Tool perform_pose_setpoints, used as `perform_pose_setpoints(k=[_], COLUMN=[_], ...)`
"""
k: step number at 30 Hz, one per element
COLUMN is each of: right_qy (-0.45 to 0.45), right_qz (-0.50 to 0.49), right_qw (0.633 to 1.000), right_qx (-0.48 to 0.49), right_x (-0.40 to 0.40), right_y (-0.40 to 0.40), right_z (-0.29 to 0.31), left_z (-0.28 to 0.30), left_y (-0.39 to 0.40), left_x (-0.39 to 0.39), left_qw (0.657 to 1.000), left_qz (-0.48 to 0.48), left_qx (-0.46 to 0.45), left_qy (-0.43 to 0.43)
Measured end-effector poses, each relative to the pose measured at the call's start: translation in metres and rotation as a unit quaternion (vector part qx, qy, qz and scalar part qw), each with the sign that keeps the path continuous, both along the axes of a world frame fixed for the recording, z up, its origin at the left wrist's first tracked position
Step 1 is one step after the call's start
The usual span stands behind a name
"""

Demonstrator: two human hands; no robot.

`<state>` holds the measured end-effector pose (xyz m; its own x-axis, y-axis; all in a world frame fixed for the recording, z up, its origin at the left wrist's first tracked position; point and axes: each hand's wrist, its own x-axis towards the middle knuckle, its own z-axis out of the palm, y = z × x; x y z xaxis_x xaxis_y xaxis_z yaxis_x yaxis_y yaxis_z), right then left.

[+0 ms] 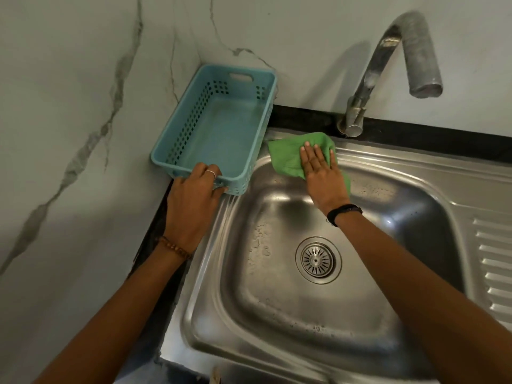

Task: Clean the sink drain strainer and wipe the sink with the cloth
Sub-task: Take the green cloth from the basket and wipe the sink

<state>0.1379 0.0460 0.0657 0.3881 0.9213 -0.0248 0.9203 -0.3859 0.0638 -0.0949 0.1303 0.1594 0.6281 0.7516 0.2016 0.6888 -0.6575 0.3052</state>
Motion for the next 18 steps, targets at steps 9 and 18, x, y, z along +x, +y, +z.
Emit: perform_pose_setpoints(k=[9, 18], right_qy=[-0.015, 0.019], right_qz=[-0.137, -0.19], right_qw=[0.989, 0.977], right_qx=[-0.046, -0.092], right_x=[0.059, 0.072], right_y=[-0.11, -0.213], right_z=[0.005, 0.018], left_z=[0.002, -0.046], left_y=[-0.027, -0.132], left_x=[-0.002, -0.014], left_qw=[0.999, 0.88], left_qz=[0.022, -0.271], left_qx=[0.001, -0.317], left_qy=[-0.029, 0.228])
